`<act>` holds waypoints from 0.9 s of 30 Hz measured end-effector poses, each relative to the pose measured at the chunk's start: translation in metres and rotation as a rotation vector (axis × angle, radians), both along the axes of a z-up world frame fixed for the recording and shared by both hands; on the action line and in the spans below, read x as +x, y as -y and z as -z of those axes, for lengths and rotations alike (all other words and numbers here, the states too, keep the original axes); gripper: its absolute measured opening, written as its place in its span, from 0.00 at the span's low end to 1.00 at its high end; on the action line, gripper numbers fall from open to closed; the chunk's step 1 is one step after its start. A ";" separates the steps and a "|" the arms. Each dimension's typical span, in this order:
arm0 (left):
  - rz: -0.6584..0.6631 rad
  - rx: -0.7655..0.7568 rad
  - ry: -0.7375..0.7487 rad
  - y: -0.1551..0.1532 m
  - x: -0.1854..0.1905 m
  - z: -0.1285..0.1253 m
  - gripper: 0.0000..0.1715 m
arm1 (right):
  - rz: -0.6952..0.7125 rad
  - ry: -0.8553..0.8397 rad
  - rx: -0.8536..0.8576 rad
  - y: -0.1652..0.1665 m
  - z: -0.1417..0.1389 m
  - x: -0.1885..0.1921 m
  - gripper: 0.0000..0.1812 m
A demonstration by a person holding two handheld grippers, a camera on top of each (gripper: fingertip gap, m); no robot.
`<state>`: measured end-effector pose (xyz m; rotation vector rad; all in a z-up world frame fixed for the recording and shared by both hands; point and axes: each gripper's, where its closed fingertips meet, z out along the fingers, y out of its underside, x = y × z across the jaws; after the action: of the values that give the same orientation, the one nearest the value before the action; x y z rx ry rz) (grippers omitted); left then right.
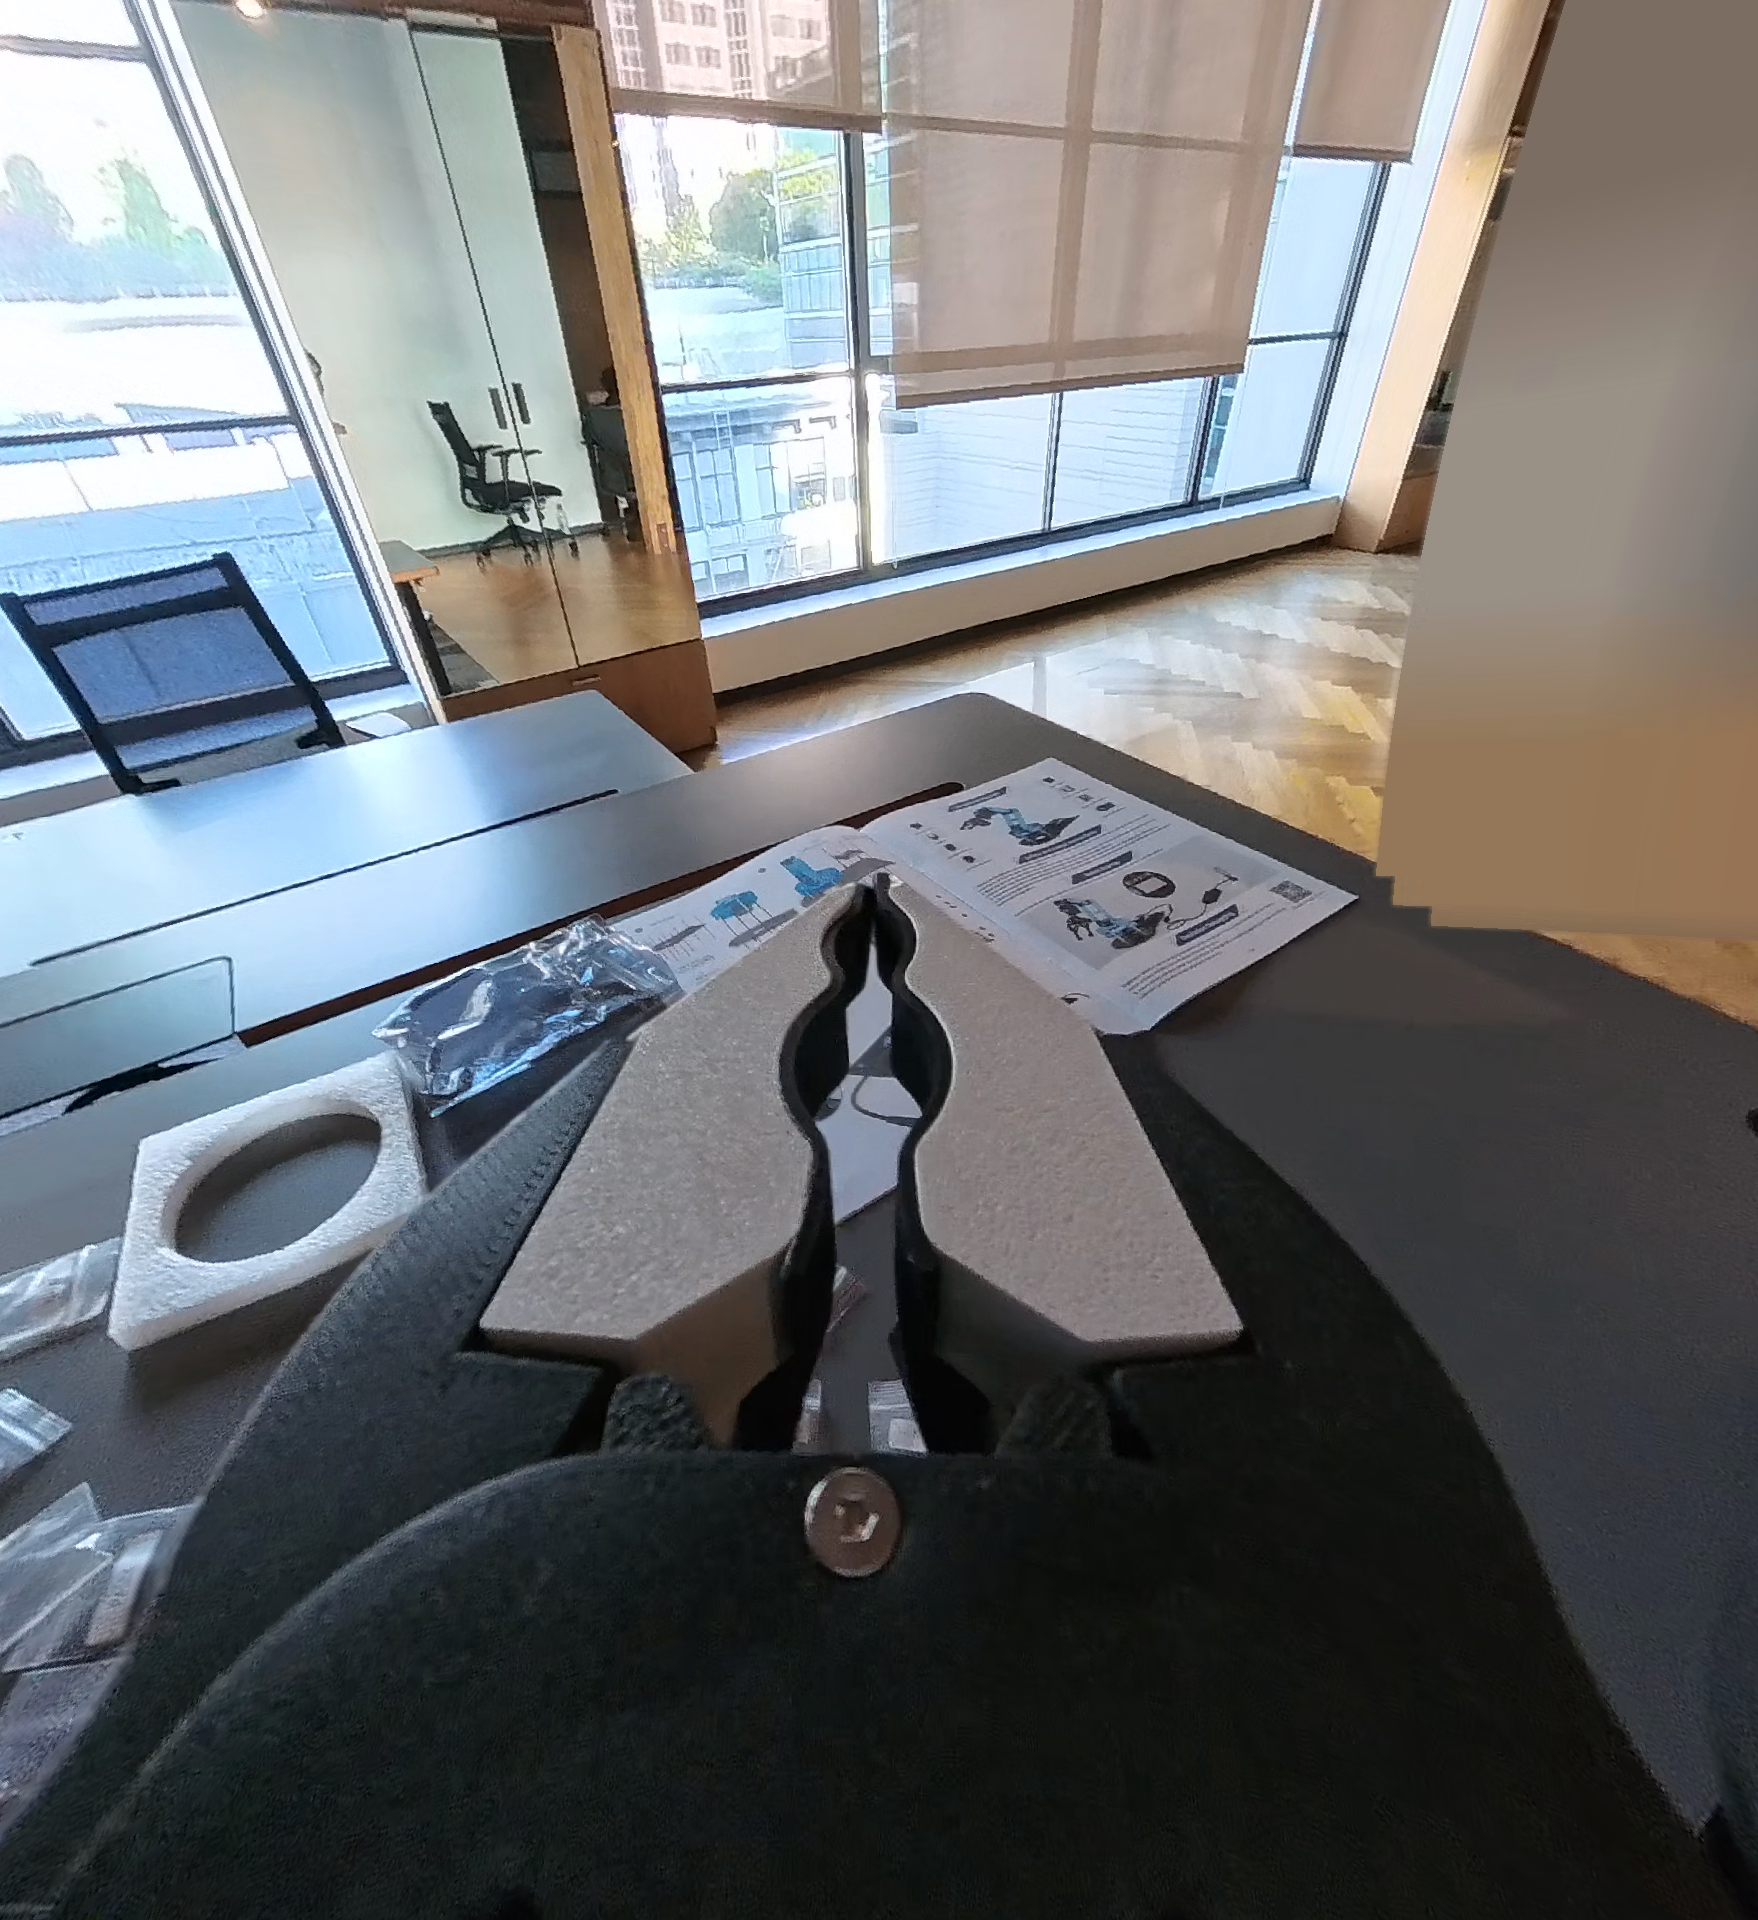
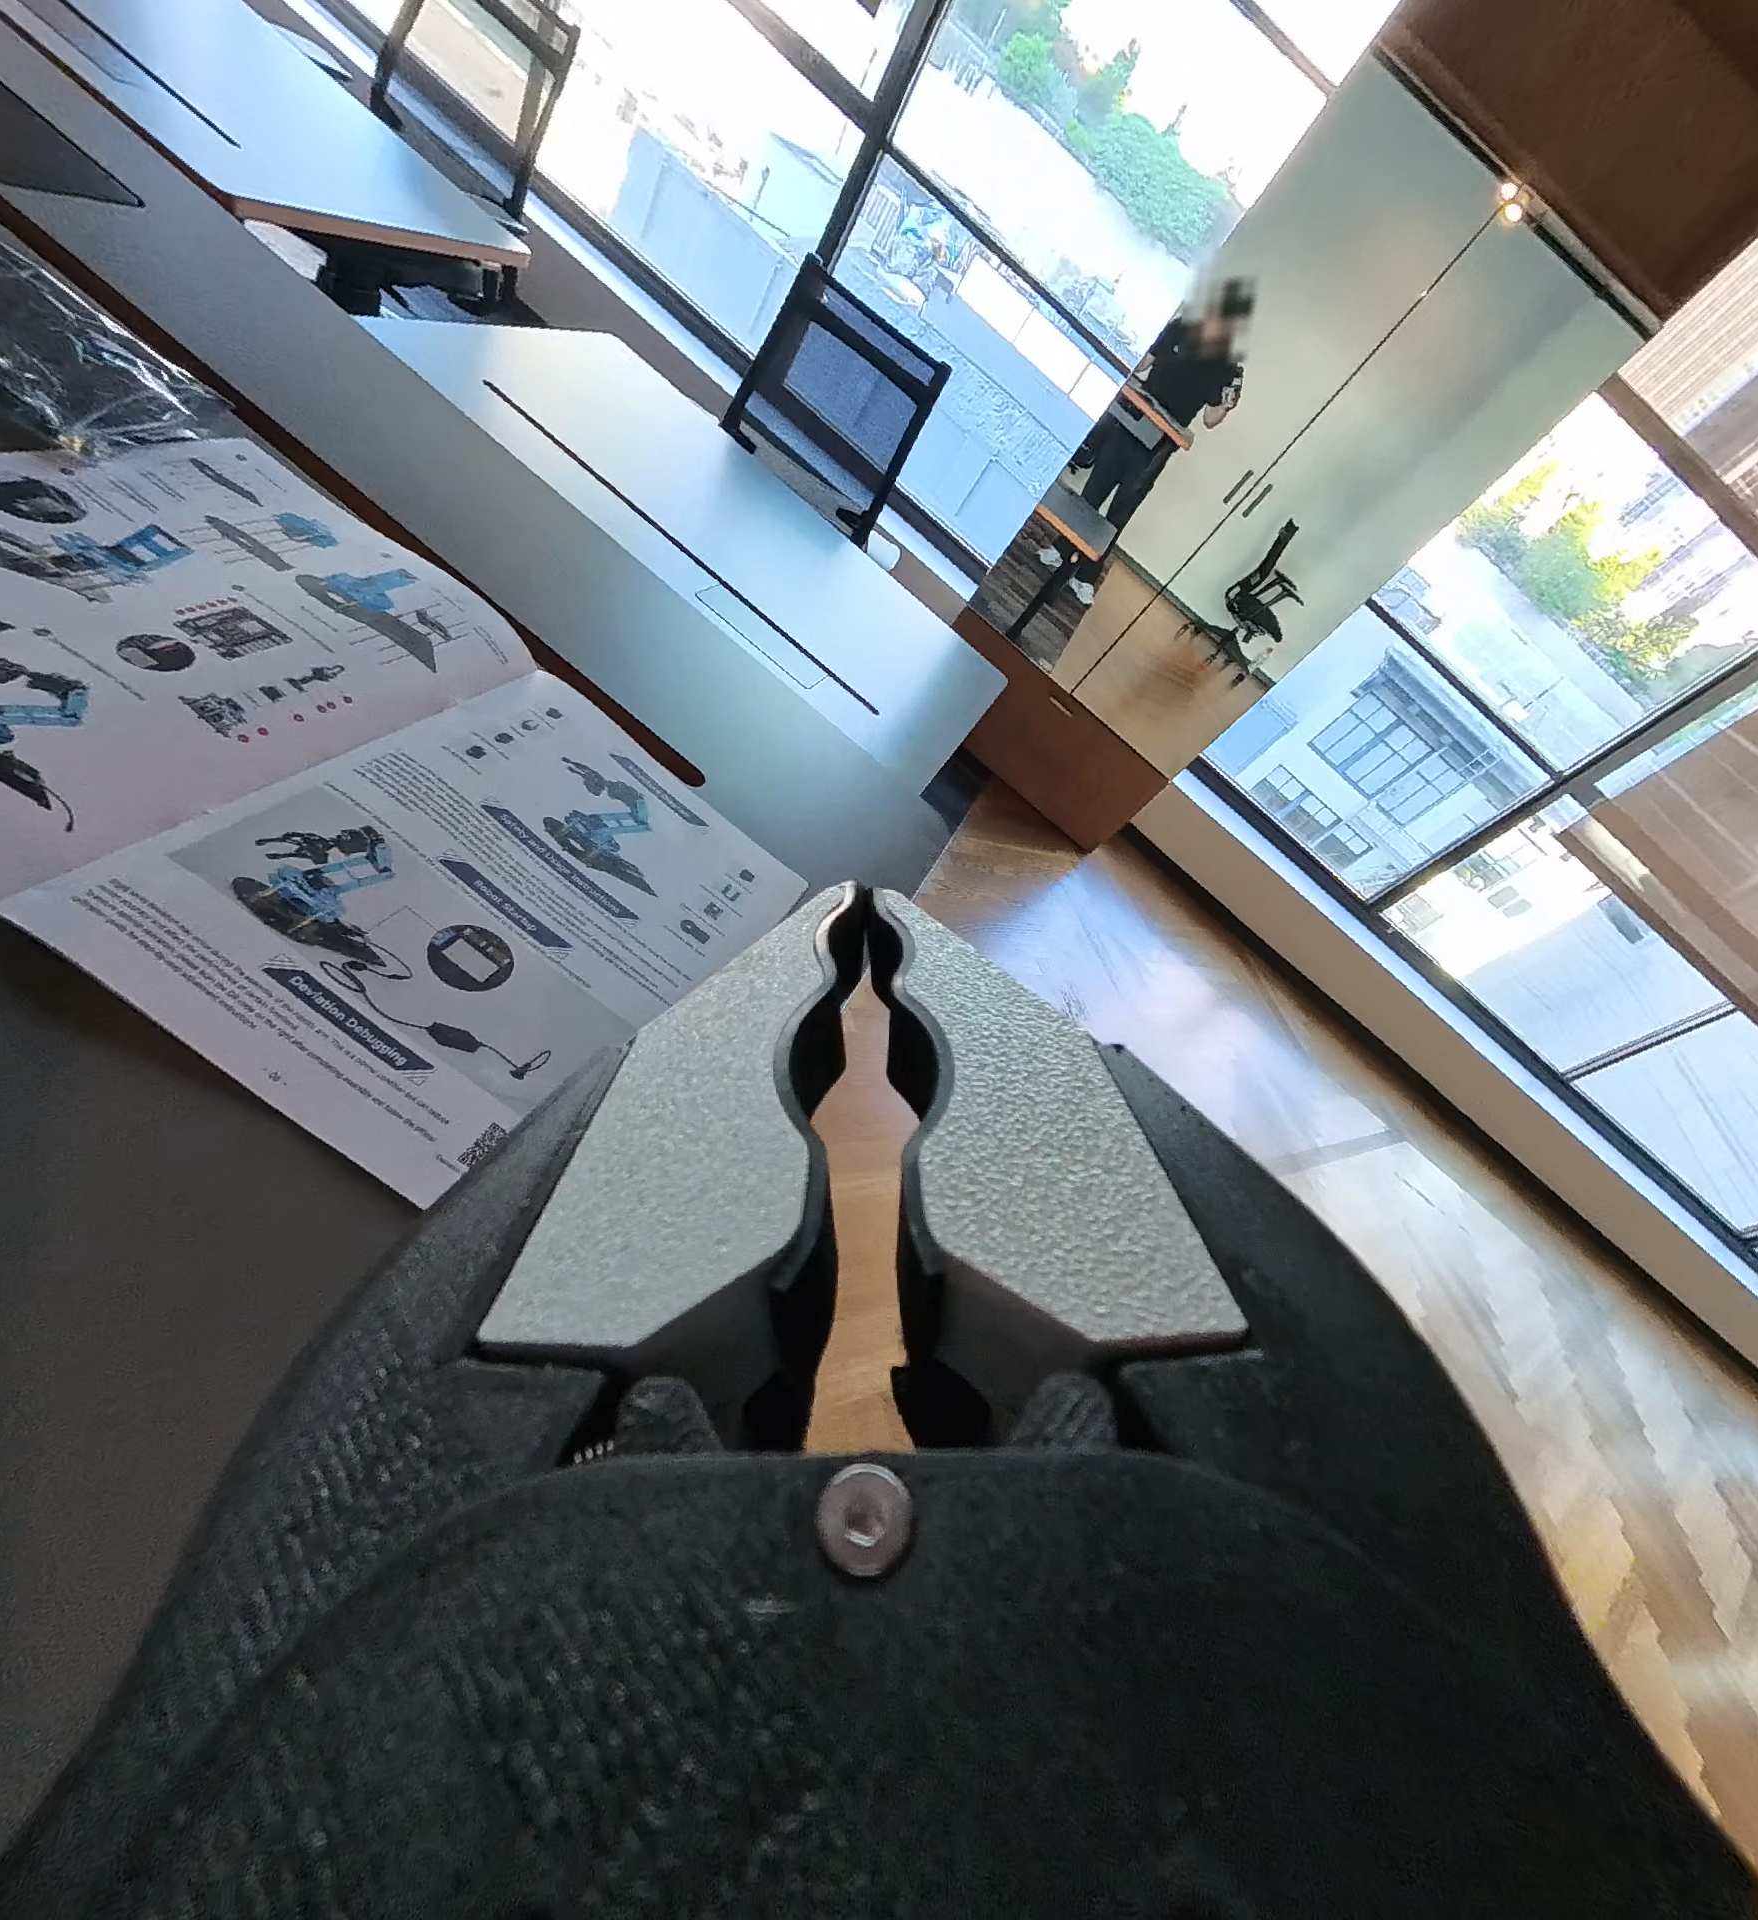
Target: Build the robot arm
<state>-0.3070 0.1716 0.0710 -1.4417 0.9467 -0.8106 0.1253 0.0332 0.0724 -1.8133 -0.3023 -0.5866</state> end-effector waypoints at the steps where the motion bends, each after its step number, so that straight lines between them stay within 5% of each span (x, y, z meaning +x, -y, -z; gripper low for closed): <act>1: 0.000 -0.017 0.006 -0.002 0.000 0.002 0.00 | -0.006 0.002 -0.005 -0.003 0.001 -0.001 0.00; 27: -0.041 -0.153 0.030 -0.025 -0.005 0.043 0.01 | -0.057 0.026 -0.150 -0.034 0.065 -0.018 0.00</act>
<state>-0.3125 0.1964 0.0282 -1.5712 0.8449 -0.8872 0.1070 0.0670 0.0077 -1.9352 -0.4245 -0.5603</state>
